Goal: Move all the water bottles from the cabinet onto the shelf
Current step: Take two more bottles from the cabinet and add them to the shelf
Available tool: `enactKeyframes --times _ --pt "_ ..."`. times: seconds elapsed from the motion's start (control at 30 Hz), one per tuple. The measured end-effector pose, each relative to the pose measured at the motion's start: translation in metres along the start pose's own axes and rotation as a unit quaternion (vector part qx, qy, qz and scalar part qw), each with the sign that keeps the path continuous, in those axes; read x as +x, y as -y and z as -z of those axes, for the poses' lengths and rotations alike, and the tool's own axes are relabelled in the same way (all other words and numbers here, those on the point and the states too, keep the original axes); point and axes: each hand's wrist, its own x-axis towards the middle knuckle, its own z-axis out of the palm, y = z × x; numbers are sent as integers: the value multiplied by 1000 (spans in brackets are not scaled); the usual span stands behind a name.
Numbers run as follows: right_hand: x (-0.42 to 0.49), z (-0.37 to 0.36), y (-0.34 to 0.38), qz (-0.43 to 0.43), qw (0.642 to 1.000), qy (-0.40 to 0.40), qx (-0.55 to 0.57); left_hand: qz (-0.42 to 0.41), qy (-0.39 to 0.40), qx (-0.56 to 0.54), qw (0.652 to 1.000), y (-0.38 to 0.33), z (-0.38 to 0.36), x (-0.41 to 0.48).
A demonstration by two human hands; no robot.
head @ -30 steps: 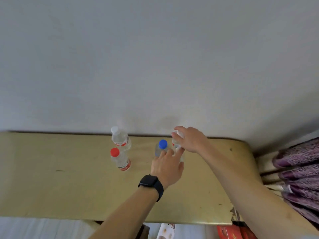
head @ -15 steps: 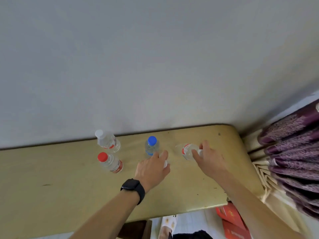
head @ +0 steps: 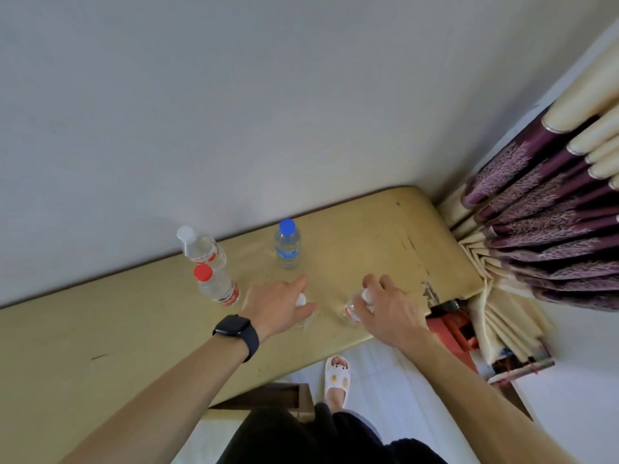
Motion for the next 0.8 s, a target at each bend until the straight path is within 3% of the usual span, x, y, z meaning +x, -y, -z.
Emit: enactKeyframes --times 0.2,0.37,0.53,0.67,0.8 --pt "-10 -14 19 -97 994 -14 -54 -93 -11 144 985 1 -6 -5" --pt "-23 -23 33 -159 985 -60 -28 -77 -24 122 989 -4 -16 -10" --pt "-35 -33 40 -166 982 -84 -25 -48 -57 106 992 -7 -17 -14" --pt "-58 -40 42 -193 976 -104 -7 -56 -53 79 994 -6 -24 -11" --pt "-101 -46 32 -277 947 -141 84 -99 -34 93 990 -8 -23 -12"
